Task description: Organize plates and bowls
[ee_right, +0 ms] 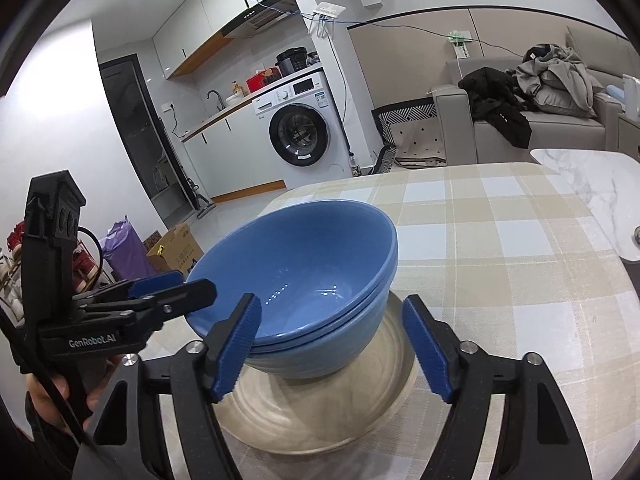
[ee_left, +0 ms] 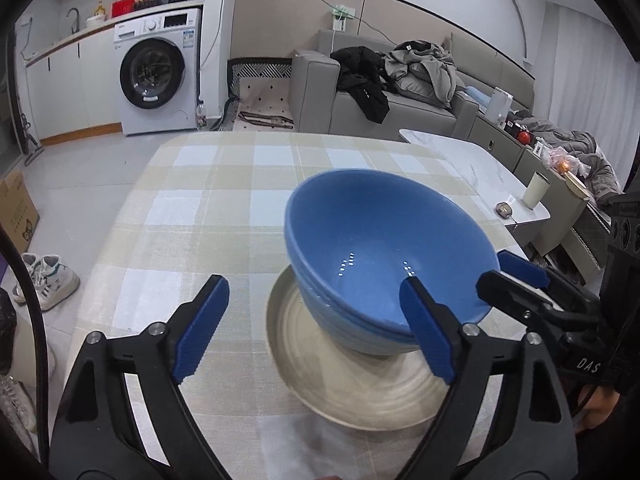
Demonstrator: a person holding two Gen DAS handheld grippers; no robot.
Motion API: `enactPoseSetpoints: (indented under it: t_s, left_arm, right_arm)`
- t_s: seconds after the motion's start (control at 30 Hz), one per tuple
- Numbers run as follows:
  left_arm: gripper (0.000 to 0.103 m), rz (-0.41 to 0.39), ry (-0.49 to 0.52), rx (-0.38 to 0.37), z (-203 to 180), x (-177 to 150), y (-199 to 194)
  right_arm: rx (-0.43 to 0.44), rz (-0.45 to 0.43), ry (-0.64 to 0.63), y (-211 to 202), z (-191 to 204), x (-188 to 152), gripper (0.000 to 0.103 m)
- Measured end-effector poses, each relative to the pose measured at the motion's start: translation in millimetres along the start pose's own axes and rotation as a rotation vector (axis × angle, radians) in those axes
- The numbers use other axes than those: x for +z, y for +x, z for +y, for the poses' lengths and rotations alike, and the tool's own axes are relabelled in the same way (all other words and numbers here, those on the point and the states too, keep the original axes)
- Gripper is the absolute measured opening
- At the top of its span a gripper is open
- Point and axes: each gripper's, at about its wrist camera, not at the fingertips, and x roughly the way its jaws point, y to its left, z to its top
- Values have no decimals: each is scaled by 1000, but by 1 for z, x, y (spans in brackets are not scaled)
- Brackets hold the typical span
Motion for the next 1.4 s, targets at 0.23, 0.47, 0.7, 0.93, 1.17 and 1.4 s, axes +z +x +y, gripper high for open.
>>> enactPoseSetpoints:
  t_s: [0.23, 0.47, 0.7, 0.93, 1.17, 1.4]
  left_arm:
    - [102, -54, 25, 41, 21, -12, -15]
    - [102, -151, 70, 57, 33, -36, -30]
    - [102, -162, 46, 3, 43, -51, -30]
    - [102, -196, 106, -10, 38, -66, -24]
    - [102, -200, 126, -48, 33, -77, -15]
    - [102, -227, 149, -66, 31, -85, -10]
  right_arm:
    - [-26, -27, -68, -7, 5, -2, 101]
    - [-1, -82, -125, -23, 6, -12, 103]
    - [18, -125, -123, -39, -3, -26, 103]
    - [32, -140, -152, -44, -5, -44, 103]
    - [61, -177, -183, -49, 0, -58, 103]
    - [62, -186, -197, -47, 0, -64, 103]
